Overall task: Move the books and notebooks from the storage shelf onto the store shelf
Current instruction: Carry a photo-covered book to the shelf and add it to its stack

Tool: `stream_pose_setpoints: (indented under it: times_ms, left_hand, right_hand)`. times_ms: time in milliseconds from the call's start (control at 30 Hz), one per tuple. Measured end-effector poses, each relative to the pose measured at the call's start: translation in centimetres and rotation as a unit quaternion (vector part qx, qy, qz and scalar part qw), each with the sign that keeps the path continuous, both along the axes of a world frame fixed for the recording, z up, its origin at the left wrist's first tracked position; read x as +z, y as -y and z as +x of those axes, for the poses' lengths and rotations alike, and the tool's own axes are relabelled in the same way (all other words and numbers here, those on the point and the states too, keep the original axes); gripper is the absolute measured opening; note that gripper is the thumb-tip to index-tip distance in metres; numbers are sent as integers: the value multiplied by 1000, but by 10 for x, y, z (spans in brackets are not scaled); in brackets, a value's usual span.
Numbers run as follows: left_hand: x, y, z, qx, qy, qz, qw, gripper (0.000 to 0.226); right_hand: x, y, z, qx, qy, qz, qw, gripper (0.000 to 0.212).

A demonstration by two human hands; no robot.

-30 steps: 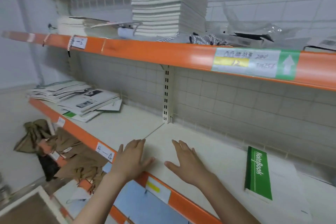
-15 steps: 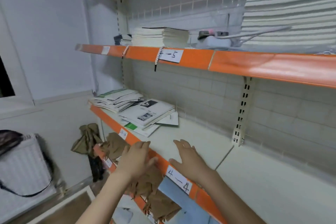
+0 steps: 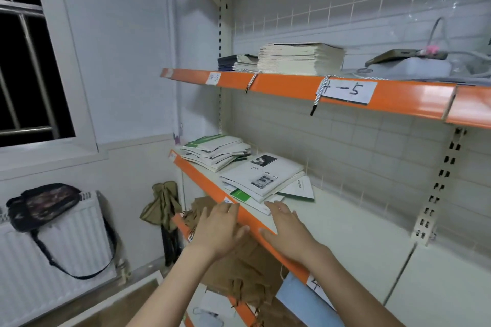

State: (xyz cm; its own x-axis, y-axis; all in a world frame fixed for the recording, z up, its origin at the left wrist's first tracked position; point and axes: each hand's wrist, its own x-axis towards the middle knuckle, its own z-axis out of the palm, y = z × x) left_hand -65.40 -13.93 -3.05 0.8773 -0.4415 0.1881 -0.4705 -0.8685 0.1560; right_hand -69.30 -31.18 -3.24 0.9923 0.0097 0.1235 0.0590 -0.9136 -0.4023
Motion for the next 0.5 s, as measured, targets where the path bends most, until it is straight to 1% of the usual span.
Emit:
stream_pose_setpoints:
  times_ms: [133, 233, 367, 500]
  left_hand:
    - [-1, -5, 17, 1, -4, -7, 1000, 65]
    - [-1, -8, 31, -3, -7, -9, 1000, 61]
    - [1, -13, 58, -8, -11, -19, 1000, 59]
    - [4, -15, 92, -24, -13, -8, 1000, 57]
  right_hand:
    - [-2, -7, 19, 6, 6, -7, 1000, 66]
    - [-4, -13, 36, 5, 10, -4, 1000, 66]
    - [1, -18, 66, 15, 38, -16, 999, 63]
    - [2, -17, 103, 5, 39, -8, 999, 62]
